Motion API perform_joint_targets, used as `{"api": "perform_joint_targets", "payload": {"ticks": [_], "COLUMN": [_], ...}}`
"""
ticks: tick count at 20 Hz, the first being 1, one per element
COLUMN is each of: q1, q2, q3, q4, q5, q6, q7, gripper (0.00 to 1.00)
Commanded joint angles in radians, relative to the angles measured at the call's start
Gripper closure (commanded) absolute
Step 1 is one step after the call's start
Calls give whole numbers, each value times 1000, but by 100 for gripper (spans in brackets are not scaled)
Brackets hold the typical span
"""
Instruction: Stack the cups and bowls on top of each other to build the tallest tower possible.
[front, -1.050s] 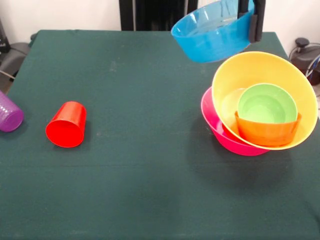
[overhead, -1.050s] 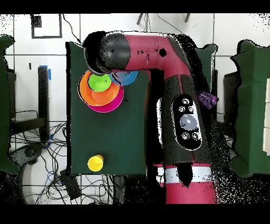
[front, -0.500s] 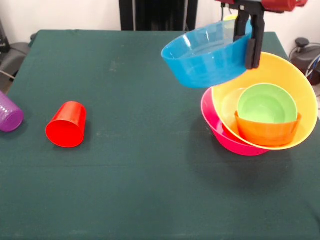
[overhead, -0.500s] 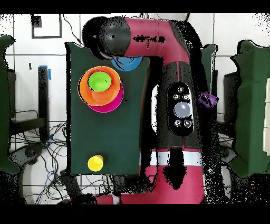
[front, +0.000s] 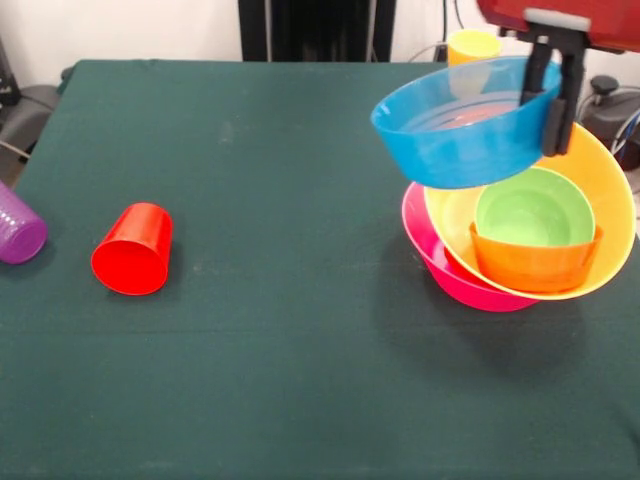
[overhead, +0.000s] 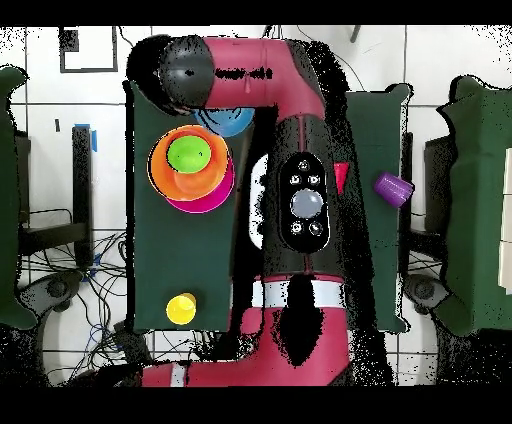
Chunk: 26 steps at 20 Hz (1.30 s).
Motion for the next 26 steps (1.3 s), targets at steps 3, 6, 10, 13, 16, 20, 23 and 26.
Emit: {"api": "perform_joint_targets", "payload": {"ticks": [3,6,10,13,16,20,23,26], "q1": [82,93,115,137,150,155,167,183], "q2": [-1,-3,-4,-7,-4,6,10,17], "q3": [-90,-117,-149,-176,-195,-211,-227,-249], "q4": [47,88,136,181,209,237,266,285], "q5": [45,61,79,89,95,112,120,129], "q6": [11,-30,-69,-121,-166,-211,-247,-279], "q7": [319,319,333,347,351,339,340,347], "gripper": [100,100,100,100,100,100,100,100]}}
